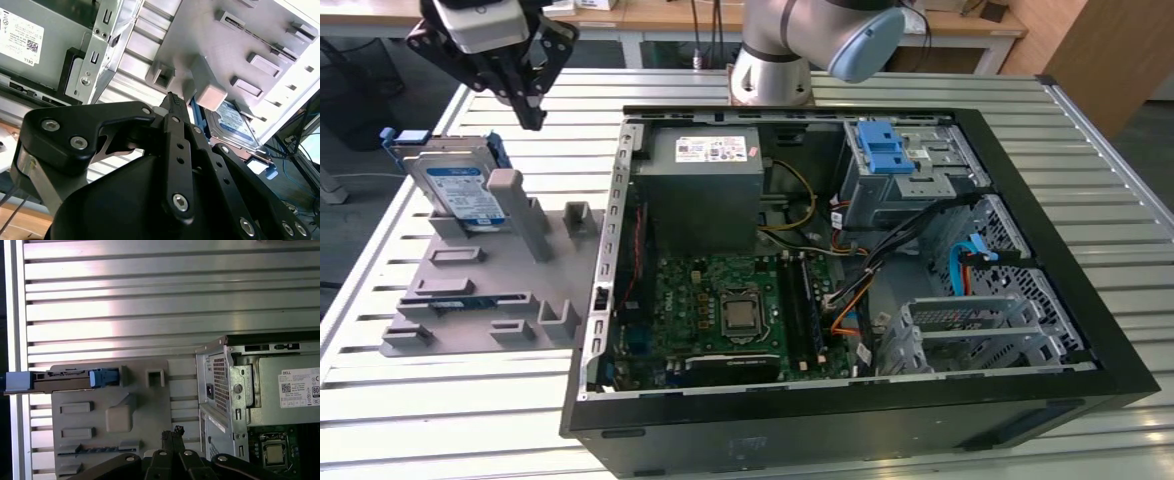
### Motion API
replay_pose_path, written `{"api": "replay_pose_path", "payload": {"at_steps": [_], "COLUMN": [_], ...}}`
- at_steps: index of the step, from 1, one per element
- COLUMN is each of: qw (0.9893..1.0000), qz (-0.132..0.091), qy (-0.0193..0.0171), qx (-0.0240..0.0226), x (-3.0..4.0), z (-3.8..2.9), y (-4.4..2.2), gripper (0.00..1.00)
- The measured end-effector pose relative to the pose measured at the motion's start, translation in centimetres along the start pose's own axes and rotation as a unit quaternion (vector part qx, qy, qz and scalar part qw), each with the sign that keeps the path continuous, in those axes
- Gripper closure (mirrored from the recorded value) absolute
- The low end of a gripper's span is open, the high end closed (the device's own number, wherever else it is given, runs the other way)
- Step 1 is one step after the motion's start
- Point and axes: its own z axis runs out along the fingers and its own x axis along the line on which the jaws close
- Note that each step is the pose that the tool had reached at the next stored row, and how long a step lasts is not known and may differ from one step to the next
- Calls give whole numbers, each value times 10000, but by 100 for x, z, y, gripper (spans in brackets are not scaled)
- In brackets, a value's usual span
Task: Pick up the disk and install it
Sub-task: 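Reach for the disk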
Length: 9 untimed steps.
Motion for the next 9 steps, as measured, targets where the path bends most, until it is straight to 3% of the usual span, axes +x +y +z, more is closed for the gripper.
{"api": "replay_pose_path", "payload": {"at_steps": [9], "qw": [10000], "qz": [0], "qy": [1], "qx": [0], "x": [46], "z": [1], "y": [1], "gripper": [89]}}
